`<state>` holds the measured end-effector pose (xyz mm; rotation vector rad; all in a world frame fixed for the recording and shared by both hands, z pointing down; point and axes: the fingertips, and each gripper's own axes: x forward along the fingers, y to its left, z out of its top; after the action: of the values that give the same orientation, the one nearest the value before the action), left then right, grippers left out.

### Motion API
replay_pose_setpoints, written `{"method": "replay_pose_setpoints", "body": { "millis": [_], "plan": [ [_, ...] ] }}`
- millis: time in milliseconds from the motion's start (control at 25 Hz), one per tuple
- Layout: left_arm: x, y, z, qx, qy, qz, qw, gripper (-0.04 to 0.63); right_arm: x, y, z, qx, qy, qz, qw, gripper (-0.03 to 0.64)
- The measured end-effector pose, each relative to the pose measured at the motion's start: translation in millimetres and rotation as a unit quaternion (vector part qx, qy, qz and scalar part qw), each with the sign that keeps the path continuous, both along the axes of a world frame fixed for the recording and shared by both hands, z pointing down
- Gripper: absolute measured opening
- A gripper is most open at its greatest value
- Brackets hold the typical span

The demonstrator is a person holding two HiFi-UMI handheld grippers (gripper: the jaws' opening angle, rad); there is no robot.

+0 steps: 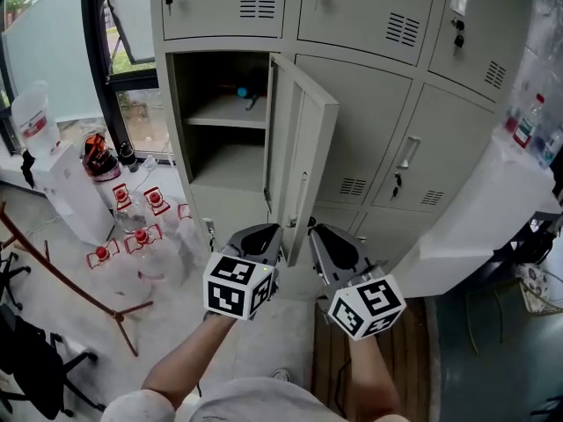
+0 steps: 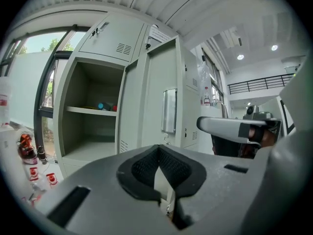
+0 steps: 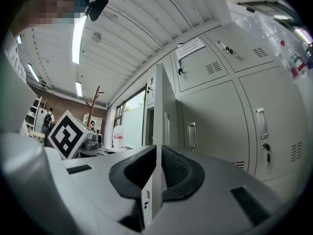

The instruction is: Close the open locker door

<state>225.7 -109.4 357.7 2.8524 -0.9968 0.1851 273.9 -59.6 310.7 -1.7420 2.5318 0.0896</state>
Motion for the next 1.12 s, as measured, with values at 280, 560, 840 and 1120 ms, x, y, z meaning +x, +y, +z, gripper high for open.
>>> {"method": "replay_pose_setpoints", "body": {
  "millis": [280, 560, 840, 1120],
  "plan": [
    [0, -18, 4, -0.006, -0.005, -0.041, 0.9991, 0.005, 0, -17, -6, 0.013, 0.008, -0.064, 0.998, 0.061],
    [4, -31, 7, -0.007, -0.004, -0.074, 0.9972, 0.005, 5, -21, -10, 0.018, -0.04, -0.162, 0.986, 0.081],
    [2, -42, 13, -0.012, -0.008, -0.1, 0.9949, 0.005, 3, -32, -15, 0.019, -0.036, -0.242, 0.97, 0.094],
    [-5, -52, 14, -0.011, -0.004, -0.121, 0.9926, 0.005, -8, -35, -9, 0.012, -0.051, -0.302, 0.952, 0.104]
  ]
}}
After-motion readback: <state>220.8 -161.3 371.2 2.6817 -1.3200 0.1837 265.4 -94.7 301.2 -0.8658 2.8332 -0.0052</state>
